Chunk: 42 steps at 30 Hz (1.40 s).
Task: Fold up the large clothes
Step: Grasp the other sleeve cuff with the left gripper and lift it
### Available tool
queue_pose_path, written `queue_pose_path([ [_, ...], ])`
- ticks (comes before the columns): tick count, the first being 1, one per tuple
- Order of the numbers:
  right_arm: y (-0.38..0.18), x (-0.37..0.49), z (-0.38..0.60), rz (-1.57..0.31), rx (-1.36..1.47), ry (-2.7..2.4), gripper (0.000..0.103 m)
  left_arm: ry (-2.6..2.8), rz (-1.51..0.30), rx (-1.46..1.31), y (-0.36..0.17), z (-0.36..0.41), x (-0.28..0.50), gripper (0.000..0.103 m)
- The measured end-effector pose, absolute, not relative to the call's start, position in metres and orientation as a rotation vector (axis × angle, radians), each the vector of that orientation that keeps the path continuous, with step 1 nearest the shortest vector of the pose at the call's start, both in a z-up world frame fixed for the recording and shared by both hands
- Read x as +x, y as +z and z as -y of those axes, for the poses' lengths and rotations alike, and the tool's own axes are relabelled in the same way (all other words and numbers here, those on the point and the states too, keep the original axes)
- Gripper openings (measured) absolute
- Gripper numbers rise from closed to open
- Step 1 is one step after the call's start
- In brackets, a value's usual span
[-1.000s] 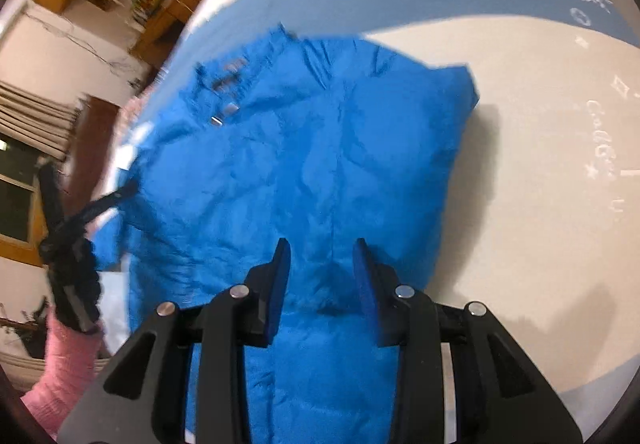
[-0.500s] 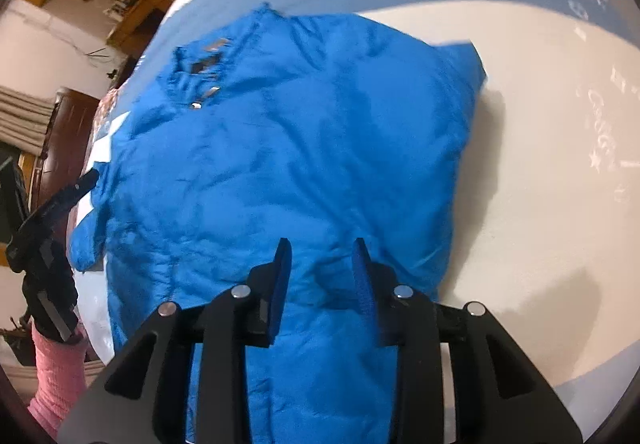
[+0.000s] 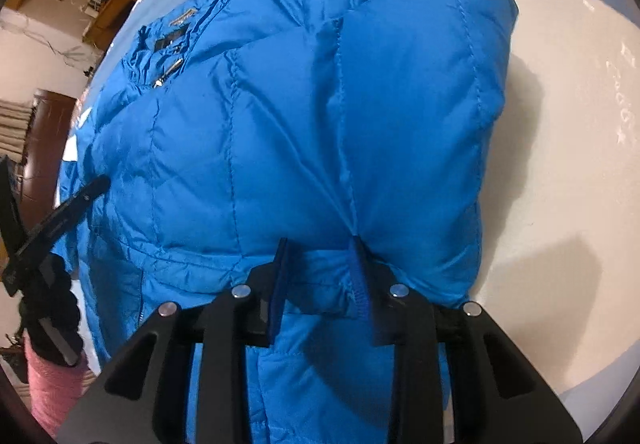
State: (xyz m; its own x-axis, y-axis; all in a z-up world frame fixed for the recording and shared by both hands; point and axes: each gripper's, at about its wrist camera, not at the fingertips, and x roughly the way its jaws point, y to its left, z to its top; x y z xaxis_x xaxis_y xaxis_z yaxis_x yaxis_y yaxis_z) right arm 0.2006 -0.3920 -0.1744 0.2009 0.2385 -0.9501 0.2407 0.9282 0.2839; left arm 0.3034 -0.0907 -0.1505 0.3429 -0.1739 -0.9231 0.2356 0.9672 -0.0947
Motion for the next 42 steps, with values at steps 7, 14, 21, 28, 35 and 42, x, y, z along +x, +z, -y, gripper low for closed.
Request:
queue_pose_path([
  [7,-0.127,0.186,0.38,-1.323,0.413,0.029,0.041,-0.223,-1.112,-0.065,-0.09,0.015,0.271,0.052],
  [14,-0.121,0.182,0.375,-1.36,0.34,-0.036,0.042,0.121,-1.189,-0.122,-0.104,-0.142,0.233,0.06],
  [21,-0.128,0.185,0.374,-1.381,0.31,-0.059,0.042,0.433,-1.161,-0.405,-0.118,-0.3,0.18,0.064],
  [28,-0.13,0.188,0.372,-1.39,0.292,-0.067,0.042,0.534,-1.098,-0.656,-0.146,-0.375,0.168,0.066],
  [35,-0.134,0.187,0.373,-1.398,0.291,-0.08,0.042,0.57,-1.112,-0.678,-0.16,-0.39,0.194,0.07],
  [42,-0.133,0.185,0.375,-1.395,0.297,-0.086,0.042,0.501,-1.017,-0.721,-0.15,-0.385,0.204,0.015],
])
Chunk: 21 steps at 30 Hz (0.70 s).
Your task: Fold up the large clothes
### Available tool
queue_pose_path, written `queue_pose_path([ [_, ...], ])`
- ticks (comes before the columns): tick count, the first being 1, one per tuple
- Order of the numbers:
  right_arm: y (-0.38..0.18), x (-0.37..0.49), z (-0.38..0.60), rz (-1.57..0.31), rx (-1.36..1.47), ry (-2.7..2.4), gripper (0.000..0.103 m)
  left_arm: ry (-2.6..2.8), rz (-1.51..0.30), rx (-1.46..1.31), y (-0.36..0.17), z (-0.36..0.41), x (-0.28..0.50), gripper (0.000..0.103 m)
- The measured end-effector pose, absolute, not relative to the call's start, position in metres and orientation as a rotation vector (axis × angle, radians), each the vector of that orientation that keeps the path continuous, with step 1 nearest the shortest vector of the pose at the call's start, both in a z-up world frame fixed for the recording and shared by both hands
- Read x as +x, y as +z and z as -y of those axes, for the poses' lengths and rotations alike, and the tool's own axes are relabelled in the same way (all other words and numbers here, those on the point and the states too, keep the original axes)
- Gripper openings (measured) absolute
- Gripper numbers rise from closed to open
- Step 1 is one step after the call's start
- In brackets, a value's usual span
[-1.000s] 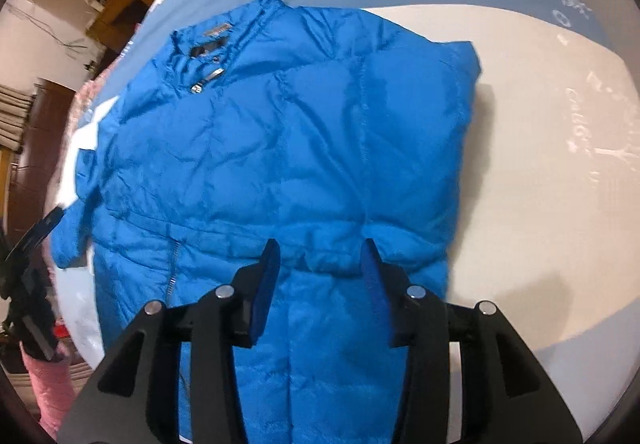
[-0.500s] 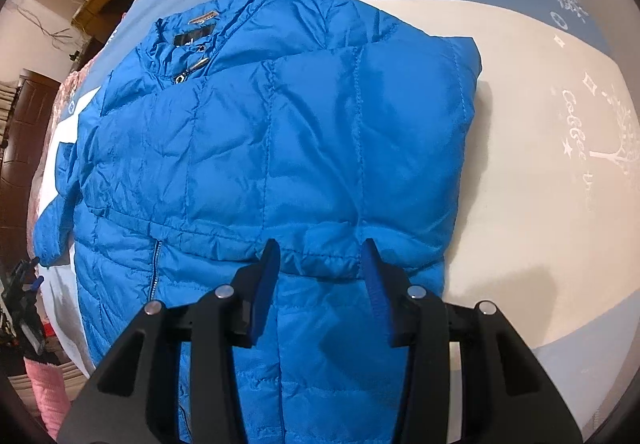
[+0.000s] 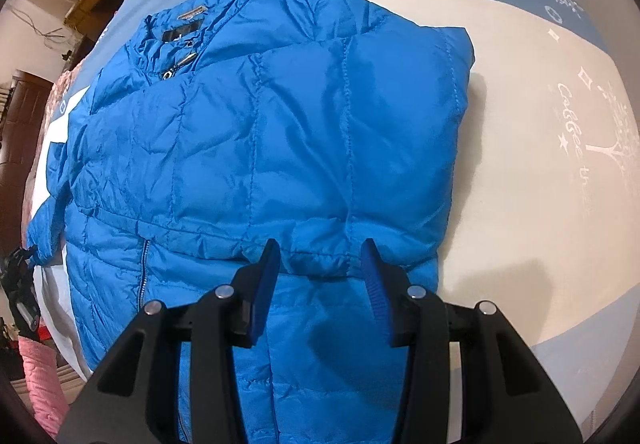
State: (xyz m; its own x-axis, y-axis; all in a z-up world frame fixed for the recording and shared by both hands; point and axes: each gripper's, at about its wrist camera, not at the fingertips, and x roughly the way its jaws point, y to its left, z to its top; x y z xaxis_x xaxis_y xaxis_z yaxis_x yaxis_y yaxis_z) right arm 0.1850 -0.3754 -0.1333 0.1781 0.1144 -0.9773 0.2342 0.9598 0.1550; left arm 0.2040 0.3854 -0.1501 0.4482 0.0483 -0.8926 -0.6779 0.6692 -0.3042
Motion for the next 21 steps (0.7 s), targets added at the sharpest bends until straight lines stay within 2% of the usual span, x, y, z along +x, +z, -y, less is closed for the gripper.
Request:
queue_pose_path([
  [8,-0.124,0.175,0.383,-1.372,0.278,-0.094,0.042,0.356,-0.858,-0.579,-0.083,-0.326,0.208,0.012],
  [14,-0.12,0.167,0.39,-1.357,0.29,-0.09,0.042,0.085,-0.774,-0.396,-0.015,-0.21,0.222,0.012],
  [21,-0.12,0.16,0.393,-1.35,0.303,-0.077,0.042,-0.224,-0.789,-0.248,0.002,-0.058,0.244,0.012],
])
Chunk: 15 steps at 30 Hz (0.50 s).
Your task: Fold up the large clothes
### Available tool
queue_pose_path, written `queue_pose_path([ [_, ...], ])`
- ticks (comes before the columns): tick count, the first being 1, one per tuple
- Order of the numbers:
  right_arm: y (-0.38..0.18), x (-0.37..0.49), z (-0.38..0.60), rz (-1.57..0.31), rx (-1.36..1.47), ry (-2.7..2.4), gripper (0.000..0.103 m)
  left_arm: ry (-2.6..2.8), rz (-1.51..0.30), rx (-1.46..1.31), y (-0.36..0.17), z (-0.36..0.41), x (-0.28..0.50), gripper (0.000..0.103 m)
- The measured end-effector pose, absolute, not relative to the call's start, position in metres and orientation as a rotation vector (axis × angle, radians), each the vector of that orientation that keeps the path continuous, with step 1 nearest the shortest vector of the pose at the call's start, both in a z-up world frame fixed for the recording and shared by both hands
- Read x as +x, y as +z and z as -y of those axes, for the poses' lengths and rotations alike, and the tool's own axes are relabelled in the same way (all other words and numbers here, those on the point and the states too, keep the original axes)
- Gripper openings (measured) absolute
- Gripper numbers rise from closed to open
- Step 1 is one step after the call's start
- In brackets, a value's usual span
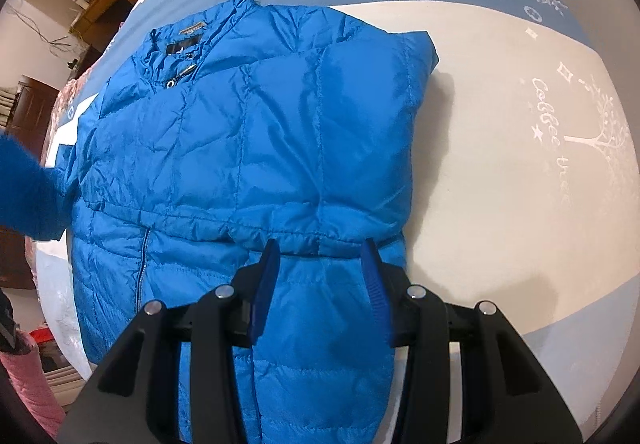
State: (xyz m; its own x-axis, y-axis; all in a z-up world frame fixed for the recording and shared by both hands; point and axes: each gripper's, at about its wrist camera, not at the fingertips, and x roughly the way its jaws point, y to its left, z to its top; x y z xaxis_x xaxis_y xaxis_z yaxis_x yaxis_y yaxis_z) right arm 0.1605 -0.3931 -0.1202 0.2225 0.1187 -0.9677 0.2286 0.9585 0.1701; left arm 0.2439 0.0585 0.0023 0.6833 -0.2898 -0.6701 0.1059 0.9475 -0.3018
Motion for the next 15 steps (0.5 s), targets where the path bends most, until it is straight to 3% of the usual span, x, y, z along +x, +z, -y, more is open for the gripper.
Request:
queue_pose_path([
  [11,-0.125,0.161,0.397,-1.348,0.306,-0.062,0.042,-0.447,-0.962,-0.086,-0.067,0.094,0.275,0.012],
  [15,-0.126,0.164,0.396,-1.347,0.318,-0.048,0.042,-0.529,-1.095,-0.031,-0.103,0.118,0.276,0.023],
])
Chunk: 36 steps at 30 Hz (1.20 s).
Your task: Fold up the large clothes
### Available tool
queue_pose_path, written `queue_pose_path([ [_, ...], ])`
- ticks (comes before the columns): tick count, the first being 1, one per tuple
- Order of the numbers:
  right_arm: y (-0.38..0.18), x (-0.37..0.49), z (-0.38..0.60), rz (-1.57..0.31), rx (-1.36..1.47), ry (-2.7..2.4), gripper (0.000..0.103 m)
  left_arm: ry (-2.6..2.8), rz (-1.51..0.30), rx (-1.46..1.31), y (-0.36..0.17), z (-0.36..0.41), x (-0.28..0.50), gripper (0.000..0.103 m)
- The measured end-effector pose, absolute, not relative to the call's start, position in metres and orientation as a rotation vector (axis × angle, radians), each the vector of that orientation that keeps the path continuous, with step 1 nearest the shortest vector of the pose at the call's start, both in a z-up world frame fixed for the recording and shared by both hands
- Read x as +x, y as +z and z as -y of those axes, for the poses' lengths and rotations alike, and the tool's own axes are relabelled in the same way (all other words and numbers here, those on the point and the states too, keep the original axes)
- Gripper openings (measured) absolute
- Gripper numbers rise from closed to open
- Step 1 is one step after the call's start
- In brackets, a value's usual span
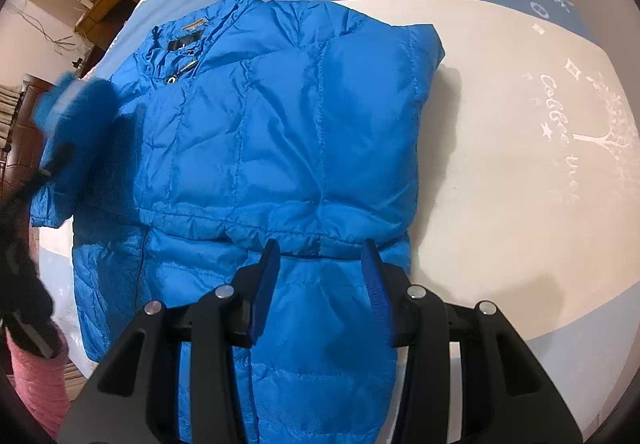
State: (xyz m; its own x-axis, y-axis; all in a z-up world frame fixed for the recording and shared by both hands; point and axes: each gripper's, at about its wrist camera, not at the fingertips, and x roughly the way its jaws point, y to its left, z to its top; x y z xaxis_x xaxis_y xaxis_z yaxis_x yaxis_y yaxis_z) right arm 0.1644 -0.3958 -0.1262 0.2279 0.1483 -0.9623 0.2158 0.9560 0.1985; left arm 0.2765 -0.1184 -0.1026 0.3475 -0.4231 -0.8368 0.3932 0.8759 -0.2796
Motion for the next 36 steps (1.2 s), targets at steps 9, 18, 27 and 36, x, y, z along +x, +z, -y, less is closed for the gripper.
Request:
queue_pose_path([
  [9,-0.119,0.186,0.367,-1.328,0.361,0.091,0.052,-0.658,-1.08,-0.123,-0.086,0.08,0.255,0.04],
  [18,-0.143,0.233,0.323,-1.379,0.401,0.219,0.059,-0.417,-1.182,-0.073,-0.132,0.048,0.285,0.038],
  [27,-0.159,0.261,0.295,-1.411,0.334,0.245,0.015,-0.401,-1.199,-0.084,-0.145,0.047,0.286,0.038],
  [36,-0.125,0.243,0.33,-1.307,0.244,0.136,0.007,-0.403,-1.128,-0.077,-0.111,0.053,0.281,0.039],
])
